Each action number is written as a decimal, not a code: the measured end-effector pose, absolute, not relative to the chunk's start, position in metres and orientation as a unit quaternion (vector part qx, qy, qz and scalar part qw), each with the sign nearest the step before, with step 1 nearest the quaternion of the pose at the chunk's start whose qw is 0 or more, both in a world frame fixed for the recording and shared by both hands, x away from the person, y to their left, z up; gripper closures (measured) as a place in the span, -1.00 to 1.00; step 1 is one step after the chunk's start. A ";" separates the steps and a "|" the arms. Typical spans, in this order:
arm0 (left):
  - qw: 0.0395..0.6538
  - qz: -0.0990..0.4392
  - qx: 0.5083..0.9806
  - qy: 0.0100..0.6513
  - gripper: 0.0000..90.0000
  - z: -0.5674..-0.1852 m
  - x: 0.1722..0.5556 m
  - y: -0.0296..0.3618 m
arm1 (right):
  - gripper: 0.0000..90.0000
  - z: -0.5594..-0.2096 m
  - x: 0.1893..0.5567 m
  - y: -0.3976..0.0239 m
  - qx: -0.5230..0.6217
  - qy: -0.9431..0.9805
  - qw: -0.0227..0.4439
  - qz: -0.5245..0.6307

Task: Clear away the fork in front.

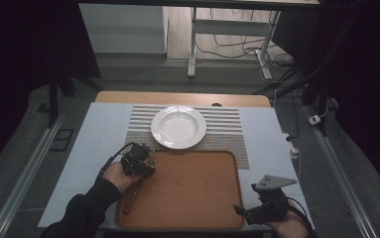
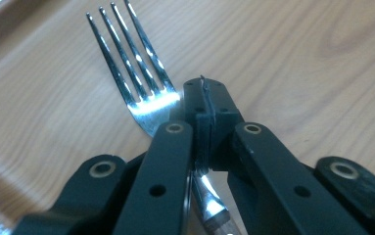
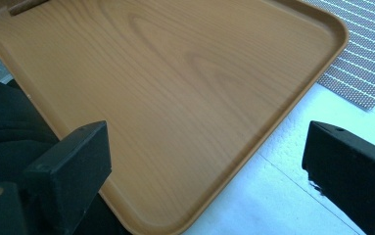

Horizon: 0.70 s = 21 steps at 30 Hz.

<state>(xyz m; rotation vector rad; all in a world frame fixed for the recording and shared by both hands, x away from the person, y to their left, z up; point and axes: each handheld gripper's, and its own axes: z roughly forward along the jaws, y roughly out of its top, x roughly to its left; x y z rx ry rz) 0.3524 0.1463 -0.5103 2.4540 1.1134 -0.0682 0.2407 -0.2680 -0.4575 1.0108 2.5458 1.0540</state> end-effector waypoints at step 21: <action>0.274 -0.032 0.859 0.431 0.29 -0.502 0.353 0.173 | -0.91 -0.457 0.241 -0.268 0.342 0.863 0.101 0.358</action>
